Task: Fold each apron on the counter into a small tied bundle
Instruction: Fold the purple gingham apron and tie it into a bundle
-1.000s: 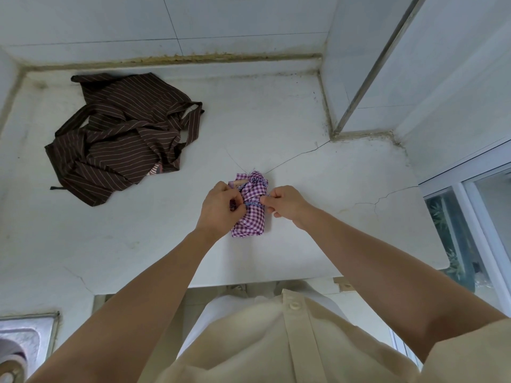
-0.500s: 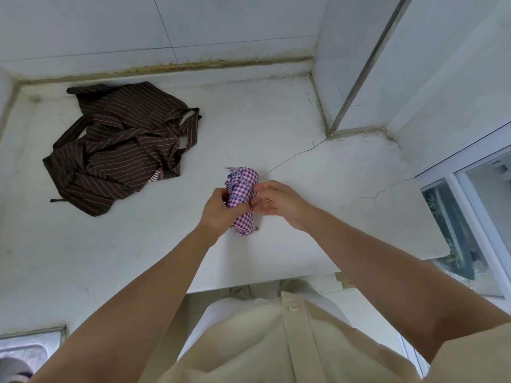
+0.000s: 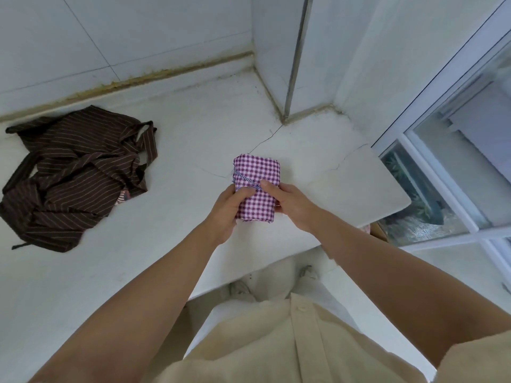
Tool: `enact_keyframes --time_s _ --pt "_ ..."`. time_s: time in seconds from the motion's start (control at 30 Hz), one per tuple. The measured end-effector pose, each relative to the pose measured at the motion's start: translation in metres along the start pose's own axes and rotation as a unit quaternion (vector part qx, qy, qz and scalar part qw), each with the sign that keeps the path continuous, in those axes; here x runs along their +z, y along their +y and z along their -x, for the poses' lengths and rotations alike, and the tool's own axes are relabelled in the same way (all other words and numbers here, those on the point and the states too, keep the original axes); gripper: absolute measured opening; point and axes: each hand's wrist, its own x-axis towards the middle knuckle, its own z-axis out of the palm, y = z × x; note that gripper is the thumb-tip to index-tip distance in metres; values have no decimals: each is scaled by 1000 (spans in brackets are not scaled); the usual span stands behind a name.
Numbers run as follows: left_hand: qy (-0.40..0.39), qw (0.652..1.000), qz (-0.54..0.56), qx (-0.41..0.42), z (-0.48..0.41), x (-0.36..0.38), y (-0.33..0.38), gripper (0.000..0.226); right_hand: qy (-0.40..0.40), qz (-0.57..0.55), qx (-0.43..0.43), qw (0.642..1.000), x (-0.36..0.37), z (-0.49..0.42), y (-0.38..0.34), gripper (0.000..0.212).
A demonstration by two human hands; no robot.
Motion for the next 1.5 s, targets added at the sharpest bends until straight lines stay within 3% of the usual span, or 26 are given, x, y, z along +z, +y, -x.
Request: enact_keyframes --time_s 0.23,0.43,0.6,0.73,0.83,0.9,1.0,1.1,1.23,1.37,1.5 --pt "104 993 -30 -45 -14 89 3 24 24 14 -44 999 -67 27 -6 40" --pt "213 972 -96 -1 -32 172 -9 32 23 28 -47 998 -148 47 -11 35" --pt "261 962 -71 -37 -48 219 -26 26 -14 34 -36 999 -207 58 -15 41" --pt "220 973 12 -70 -49 246 -36 22 -41 29 -21 999 -242 66 -18 46" --pt "186 982 40 -15 -43 265 -41 43 -51 46 -25 997 -259 72 -25 41" --pt "164 985 47 13 -41 276 -36 40 -39 37 -39 998 -264 73 -31 38" --pt "105 994 8 15 -41 287 -21 27 -1 -23 -59 998 -268 69 -44 37" --pt "50 996 -47 64 -48 293 -6 35 10 -59 -80 995 -270 64 -64 40" --pt "68 982 -85 157 -64 298 27 39 3 -40 -103 994 -274 61 -95 46" --pt "17 973 -100 207 -76 307 62 42 11 -4 -175 984 -283 59 -133 42" --pt "-34 964 -125 231 -81 325 99 66 56 37 -264 962 -284 58 -168 42"
